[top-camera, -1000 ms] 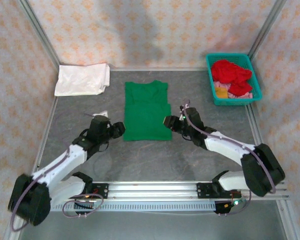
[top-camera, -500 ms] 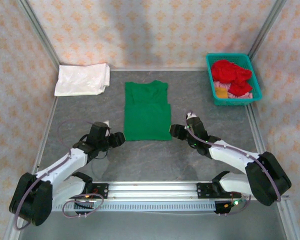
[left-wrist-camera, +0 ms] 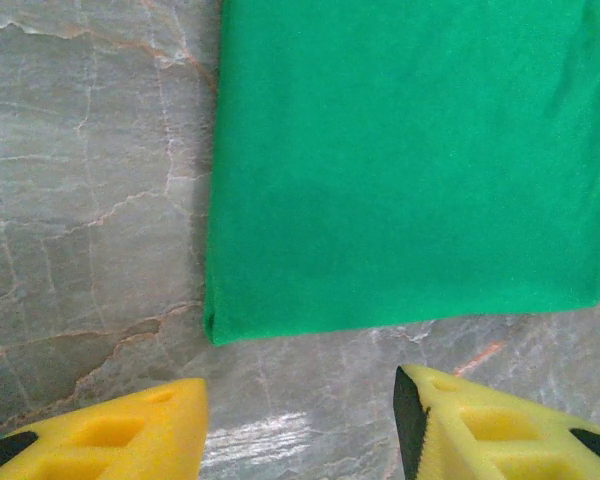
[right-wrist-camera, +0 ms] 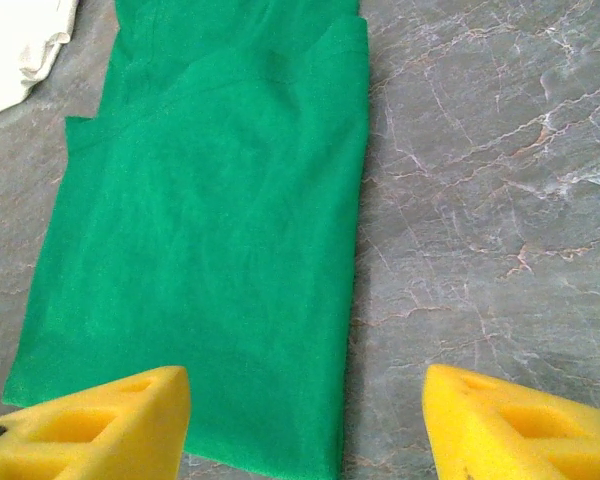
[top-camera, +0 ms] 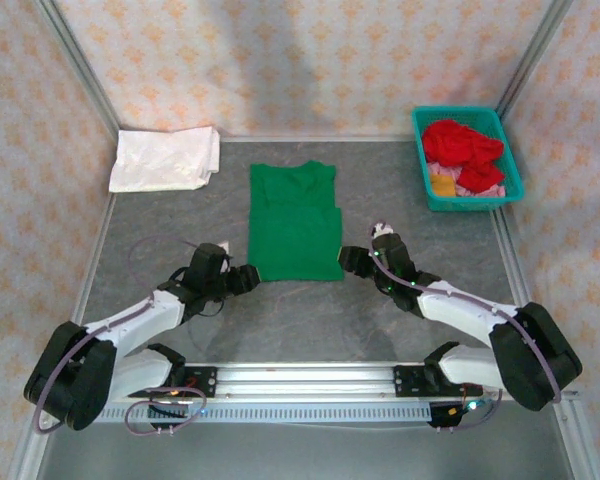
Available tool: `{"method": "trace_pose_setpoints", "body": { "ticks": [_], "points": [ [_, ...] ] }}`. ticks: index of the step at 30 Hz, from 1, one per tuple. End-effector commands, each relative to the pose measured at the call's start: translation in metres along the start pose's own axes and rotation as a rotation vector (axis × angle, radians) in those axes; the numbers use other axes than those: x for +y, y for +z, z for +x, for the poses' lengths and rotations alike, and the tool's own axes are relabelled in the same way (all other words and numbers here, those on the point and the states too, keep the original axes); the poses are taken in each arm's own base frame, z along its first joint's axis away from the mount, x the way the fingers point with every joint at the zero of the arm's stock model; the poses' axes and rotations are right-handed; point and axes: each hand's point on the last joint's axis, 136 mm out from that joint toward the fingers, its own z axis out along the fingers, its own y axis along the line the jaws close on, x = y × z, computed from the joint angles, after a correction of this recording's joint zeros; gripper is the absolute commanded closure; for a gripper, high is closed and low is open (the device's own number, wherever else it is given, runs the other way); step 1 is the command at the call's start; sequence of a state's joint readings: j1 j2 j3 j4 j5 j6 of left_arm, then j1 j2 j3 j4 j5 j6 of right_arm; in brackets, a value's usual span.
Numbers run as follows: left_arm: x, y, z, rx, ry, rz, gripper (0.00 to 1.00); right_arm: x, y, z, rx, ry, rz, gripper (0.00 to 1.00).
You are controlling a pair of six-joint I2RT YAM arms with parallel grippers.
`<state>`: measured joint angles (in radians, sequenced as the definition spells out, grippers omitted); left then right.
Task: Fold and stack the t-shirts
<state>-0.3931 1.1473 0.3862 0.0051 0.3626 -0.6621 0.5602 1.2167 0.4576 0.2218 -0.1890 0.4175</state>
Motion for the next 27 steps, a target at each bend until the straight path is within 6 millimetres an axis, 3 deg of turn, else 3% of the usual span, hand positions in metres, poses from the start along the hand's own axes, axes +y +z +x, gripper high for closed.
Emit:
{"method": "trace_pose_setpoints", "body": {
  "ticks": [1,16,27],
  "points": [
    [-0.004,0.005,-0.010,-0.023,0.023,-0.009,0.48,-0.002,0.002,0.000,-0.017,-0.010,0.006,0.37],
    [-0.011,0.026,-0.022,-0.012,0.036,-0.009,0.51,-0.010,0.002,0.008,-0.010,-0.006,0.025,0.37],
    [0.005,0.032,-0.020,-0.003,0.036,-0.092,0.55,-0.007,0.000,0.006,-0.020,0.001,0.013,0.37]
  ]
}}
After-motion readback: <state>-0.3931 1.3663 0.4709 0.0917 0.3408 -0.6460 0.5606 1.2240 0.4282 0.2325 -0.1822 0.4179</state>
